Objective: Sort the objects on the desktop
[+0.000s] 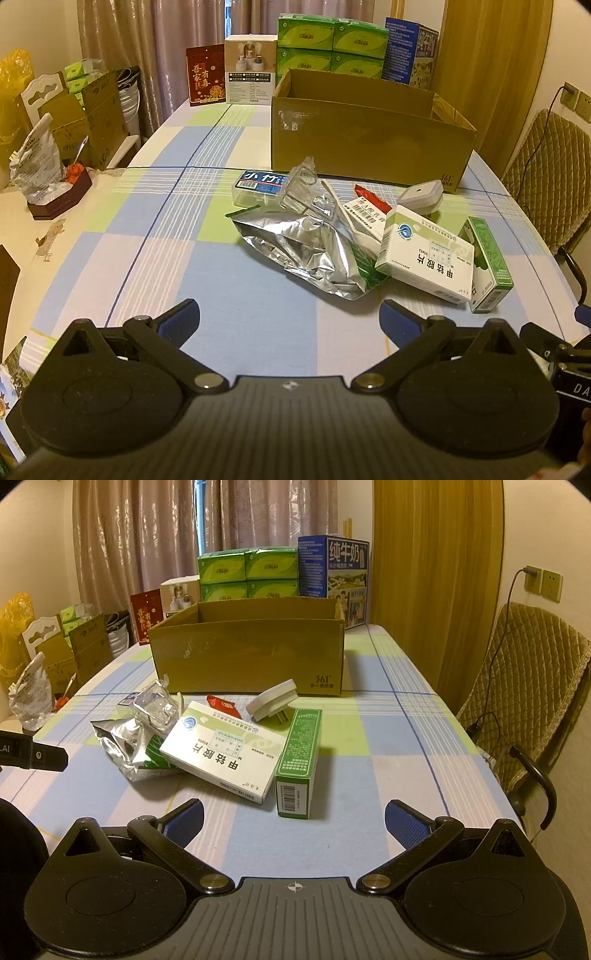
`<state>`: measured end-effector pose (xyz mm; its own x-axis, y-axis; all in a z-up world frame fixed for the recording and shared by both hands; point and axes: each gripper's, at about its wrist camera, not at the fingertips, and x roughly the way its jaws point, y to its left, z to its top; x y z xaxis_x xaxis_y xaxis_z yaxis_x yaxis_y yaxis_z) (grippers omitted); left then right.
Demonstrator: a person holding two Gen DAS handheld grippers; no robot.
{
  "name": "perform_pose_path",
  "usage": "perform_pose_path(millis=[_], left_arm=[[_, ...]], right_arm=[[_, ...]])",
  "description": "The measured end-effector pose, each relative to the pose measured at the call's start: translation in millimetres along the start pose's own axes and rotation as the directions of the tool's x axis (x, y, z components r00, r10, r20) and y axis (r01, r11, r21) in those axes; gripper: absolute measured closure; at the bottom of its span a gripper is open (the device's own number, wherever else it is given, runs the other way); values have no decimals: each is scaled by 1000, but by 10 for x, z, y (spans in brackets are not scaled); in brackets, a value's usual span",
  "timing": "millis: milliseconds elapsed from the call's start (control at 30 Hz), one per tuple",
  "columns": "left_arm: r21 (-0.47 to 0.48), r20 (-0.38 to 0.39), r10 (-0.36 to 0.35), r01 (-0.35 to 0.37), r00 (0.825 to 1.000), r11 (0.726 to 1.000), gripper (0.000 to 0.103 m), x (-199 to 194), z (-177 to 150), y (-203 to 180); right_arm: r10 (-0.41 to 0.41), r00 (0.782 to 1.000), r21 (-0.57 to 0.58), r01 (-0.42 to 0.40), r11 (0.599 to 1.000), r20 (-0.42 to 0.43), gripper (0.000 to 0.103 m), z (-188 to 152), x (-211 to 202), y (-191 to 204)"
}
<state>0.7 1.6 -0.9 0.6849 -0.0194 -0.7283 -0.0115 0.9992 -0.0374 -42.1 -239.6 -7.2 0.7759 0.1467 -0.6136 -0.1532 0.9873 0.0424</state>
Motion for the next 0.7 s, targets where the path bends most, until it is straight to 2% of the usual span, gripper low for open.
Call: perform_pose_path(millis=[700], left_arm=[[0, 0, 4, -4, 1000, 1000, 1, 6, -5, -8]], right_arm=[[1, 1000, -14, -1, 1000, 4, 2, 5, 6, 11]])
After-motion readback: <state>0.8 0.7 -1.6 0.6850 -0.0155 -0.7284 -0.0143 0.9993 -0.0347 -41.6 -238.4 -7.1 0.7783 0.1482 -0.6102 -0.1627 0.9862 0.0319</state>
